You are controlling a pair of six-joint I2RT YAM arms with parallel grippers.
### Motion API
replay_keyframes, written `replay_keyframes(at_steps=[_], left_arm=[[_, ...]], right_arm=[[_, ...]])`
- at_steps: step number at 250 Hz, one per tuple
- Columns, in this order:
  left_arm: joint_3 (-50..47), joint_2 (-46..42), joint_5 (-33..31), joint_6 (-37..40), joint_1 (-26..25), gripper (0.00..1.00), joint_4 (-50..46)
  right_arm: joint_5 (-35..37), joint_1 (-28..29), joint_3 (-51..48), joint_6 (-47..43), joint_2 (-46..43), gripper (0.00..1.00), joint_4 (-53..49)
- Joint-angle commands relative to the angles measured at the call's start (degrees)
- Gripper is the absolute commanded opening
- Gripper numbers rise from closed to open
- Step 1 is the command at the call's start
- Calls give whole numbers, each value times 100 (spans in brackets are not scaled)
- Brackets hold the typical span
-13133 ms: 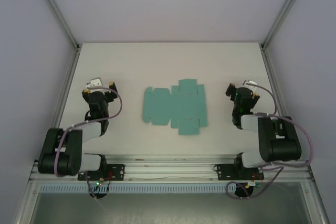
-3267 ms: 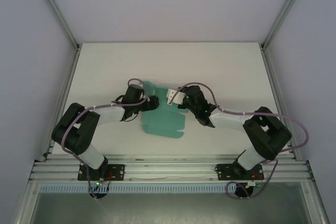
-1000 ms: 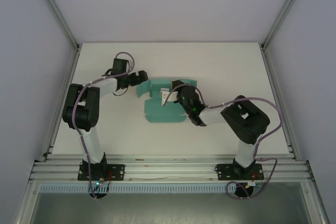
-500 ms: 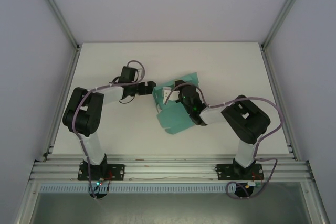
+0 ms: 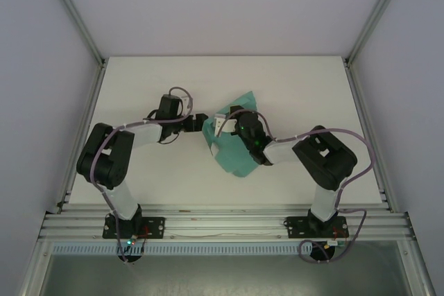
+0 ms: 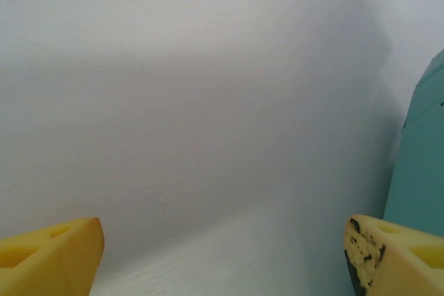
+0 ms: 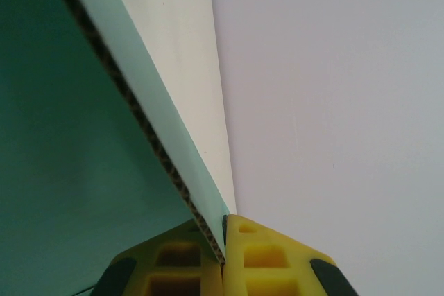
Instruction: Assemble paper box
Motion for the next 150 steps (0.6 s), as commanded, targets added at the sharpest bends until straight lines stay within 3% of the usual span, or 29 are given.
replay_keyframes(at_steps=[1, 44, 73, 100, 130, 150], left_arm=[[4, -591, -843, 70, -158, 91, -434], [70, -1321, -2619, 101, -22, 95, -1474], [-114, -1649, -2768, 219, 158, 95, -1740], [-496, -1895, -2487, 420, 190, 95, -1380], [-968, -2122, -1483, 763, 185, 93, -642], [-1247, -2224, -1218, 823, 184, 93, -75]], right_arm=[[122, 74, 274, 185, -190, 0, -78], [323, 69, 345, 267, -385, 0, -450], [553, 70, 458, 450, -422, 0, -843], [748, 76, 550, 694, -422, 0, -1106], [1243, 80, 952, 1223, -425, 0, -2002], [1368, 87, 1046, 1421, -475, 0, -2344]])
